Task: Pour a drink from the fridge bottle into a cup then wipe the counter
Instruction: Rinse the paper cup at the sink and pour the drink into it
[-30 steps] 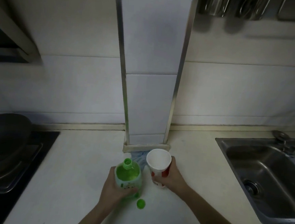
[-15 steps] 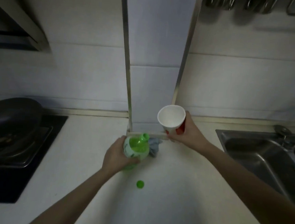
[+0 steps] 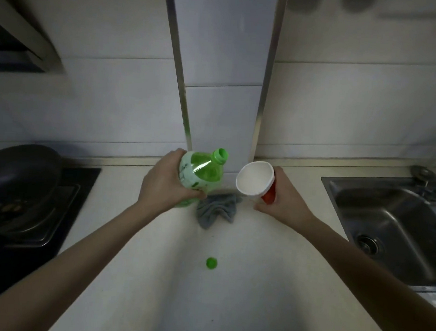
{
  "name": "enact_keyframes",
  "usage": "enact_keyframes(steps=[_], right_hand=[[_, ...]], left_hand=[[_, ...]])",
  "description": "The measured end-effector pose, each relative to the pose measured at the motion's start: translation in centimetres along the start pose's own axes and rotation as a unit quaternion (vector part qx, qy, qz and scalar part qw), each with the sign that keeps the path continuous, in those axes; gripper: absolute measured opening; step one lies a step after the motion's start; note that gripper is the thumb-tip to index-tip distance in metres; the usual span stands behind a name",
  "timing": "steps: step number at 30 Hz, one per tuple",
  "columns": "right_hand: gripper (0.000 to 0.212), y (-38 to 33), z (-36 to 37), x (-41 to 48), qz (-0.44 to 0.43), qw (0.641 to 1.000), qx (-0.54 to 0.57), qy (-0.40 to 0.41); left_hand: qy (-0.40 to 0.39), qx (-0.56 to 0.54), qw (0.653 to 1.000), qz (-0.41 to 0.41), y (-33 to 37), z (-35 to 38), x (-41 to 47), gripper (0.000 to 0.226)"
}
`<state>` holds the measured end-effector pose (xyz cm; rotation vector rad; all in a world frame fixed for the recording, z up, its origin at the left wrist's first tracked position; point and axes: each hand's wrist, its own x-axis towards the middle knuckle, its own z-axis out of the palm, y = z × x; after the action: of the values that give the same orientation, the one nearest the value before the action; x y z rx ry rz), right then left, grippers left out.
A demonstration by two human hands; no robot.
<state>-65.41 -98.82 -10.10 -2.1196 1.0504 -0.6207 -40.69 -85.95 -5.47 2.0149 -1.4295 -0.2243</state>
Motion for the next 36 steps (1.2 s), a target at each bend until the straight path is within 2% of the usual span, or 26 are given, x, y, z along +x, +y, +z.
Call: enact_keyframes(steps=[2,5,11,17,23,36], right_hand=[[0.087,0.0,0.0,0.1,0.003,1.0,-0.002,0.001],[0.087,-0.1,0.3,0.0,0.006,1.0,-0.008,0.003],[0.082,-0.2,1.2,-0.7,-0.012,1.0,0.016,0.011],[0.08,-0.1,2.2,-1.2,-0.014,0.999,0.031,0.008],[0.078,-0.4,3.0,-1.9,-0.012,0.998,0.063,-0.005],[0.081,0.6,2.8,-2.8,-0.013,0.997,0.08,-0.008]], left_hand=[[0.004,0.068,0.996,0.059,0.6,-0.9,0.6,0.071],[0.014,0.191,0.969,0.154,1.1,-1.6,1.5,0.071],[0.005,0.299,0.928,0.223,1.8,-2.6,2.1,0.073],[0.0,0.358,0.896,0.262,2.5,-3.4,2.8,0.069],[0.009,0.387,0.879,0.277,3.2,-3.9,3.4,0.063],[0.006,0.407,0.876,0.258,4.2,-4.1,3.7,0.07]])
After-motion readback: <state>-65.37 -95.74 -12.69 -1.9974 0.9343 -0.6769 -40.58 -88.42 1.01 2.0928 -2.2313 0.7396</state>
